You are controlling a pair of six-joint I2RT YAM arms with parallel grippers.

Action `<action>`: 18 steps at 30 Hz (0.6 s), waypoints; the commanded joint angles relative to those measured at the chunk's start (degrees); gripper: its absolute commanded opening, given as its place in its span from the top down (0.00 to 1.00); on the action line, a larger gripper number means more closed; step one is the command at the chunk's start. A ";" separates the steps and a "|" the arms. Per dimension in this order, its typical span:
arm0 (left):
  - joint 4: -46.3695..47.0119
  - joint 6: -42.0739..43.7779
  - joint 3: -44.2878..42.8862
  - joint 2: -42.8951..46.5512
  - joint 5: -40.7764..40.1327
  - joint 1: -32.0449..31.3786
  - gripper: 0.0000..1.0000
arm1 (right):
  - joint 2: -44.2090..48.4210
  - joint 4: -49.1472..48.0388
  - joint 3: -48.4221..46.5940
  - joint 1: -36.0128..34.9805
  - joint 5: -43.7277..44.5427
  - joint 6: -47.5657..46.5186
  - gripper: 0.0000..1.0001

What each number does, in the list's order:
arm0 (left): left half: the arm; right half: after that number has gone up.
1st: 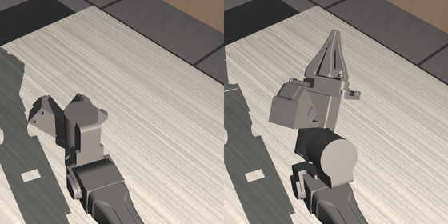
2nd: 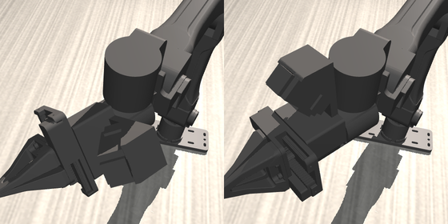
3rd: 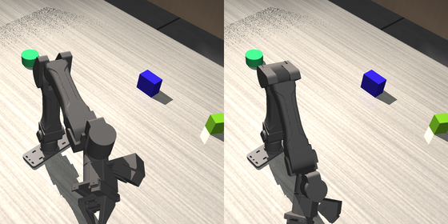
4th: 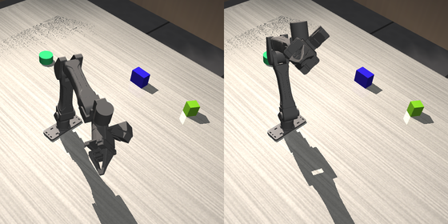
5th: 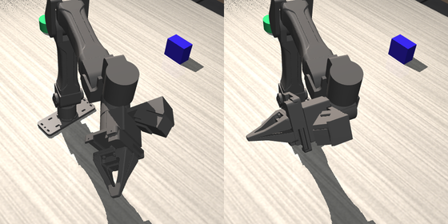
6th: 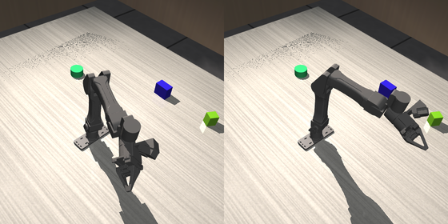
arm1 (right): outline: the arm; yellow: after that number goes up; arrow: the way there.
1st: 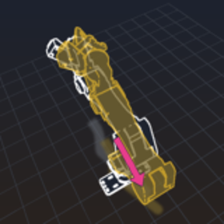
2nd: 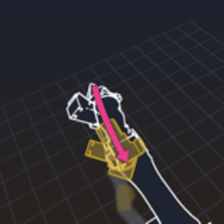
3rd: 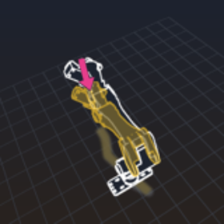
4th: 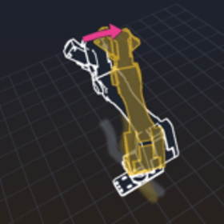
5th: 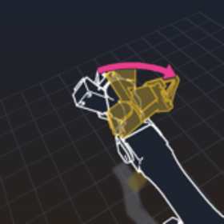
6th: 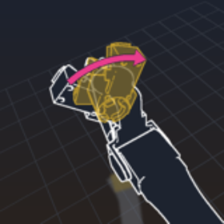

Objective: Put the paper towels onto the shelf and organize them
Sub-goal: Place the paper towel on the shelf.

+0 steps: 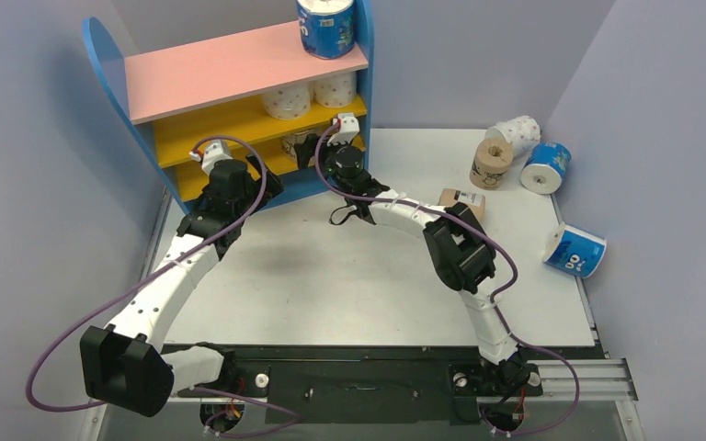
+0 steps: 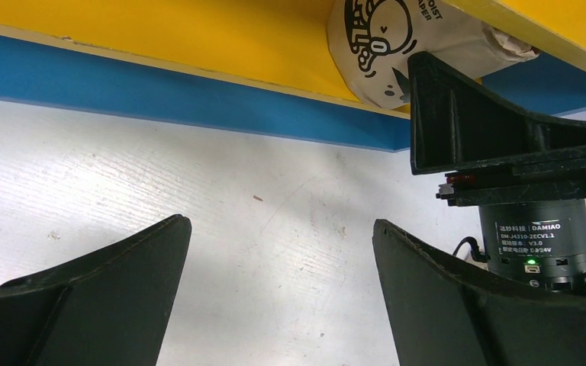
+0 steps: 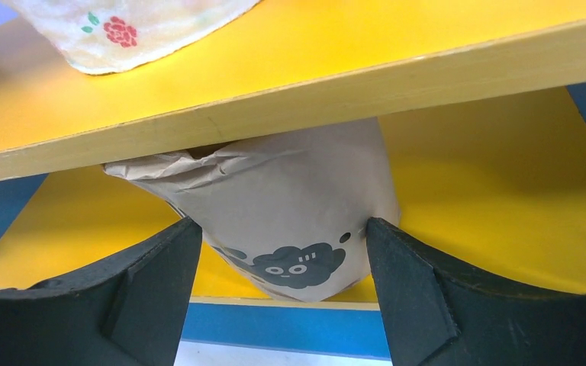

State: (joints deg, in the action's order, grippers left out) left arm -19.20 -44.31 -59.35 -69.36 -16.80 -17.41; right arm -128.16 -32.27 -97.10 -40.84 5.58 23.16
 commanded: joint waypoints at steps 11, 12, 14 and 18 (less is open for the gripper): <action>8.59 2.10 2.21 0.03 -2.01 0.45 0.09 | 10.57 -5.66 10.85 1.06 0.41 0.40 0.26; 10.72 2.38 2.74 0.33 -1.92 0.45 0.09 | 11.66 -7.16 14.10 1.10 0.33 0.95 0.26; 14.41 3.55 4.65 1.18 -1.73 0.45 0.07 | 15.27 -8.71 18.64 0.94 0.51 1.50 0.26; 21.26 6.68 7.25 1.72 -1.32 0.44 0.06 | 23.60 -12.68 29.12 0.67 1.85 3.61 0.26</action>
State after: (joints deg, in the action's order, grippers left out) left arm -9.02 -41.74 -53.32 -69.47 -17.80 -17.41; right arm -115.20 -35.55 -74.85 -40.16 5.98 24.27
